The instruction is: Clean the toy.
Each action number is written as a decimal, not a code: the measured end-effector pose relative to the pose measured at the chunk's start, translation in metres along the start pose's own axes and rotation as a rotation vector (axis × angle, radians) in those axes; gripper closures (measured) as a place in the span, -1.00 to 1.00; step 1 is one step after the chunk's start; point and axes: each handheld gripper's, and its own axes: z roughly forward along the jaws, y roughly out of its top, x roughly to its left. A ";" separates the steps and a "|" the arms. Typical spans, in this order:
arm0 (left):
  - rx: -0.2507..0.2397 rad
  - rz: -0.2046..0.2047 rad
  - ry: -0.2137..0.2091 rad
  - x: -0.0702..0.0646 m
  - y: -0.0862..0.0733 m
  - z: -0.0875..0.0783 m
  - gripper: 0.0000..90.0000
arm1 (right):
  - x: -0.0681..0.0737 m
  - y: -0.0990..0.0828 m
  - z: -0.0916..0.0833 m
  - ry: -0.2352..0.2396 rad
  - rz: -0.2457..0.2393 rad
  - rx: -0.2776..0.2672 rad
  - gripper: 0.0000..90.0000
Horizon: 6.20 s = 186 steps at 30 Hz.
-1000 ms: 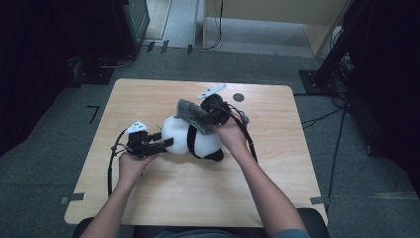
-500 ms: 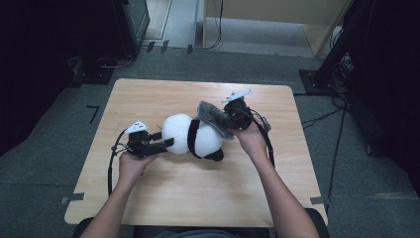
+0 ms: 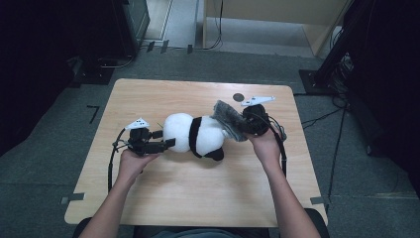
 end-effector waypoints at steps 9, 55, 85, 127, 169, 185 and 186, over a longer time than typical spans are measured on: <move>0.007 0.024 0.024 -0.002 0.001 0.007 -0.49 | -0.004 -0.022 0.002 0.046 0.091 -0.045 0.63; -0.006 0.072 0.066 -0.005 -0.010 0.018 -0.22 | 0.004 -0.086 0.062 0.075 0.202 0.036 0.68; -0.005 0.085 0.080 -0.007 -0.011 0.017 -0.23 | 0.005 -0.026 0.009 0.082 0.091 -0.107 0.67; -0.005 0.071 0.068 -0.006 -0.012 0.018 -0.38 | 0.005 -0.076 0.046 0.097 0.132 0.033 0.60; -0.011 0.056 0.067 -0.006 -0.012 0.017 -0.49 | 0.015 -0.027 -0.011 0.118 0.011 -0.118 0.65; -0.009 0.066 0.072 -0.007 -0.010 0.014 -0.37 | 0.079 0.017 0.047 0.148 -0.235 -0.020 0.48; -0.008 0.067 0.071 -0.007 -0.010 0.014 -0.35 | 0.080 0.018 0.049 0.137 -0.247 -0.028 0.42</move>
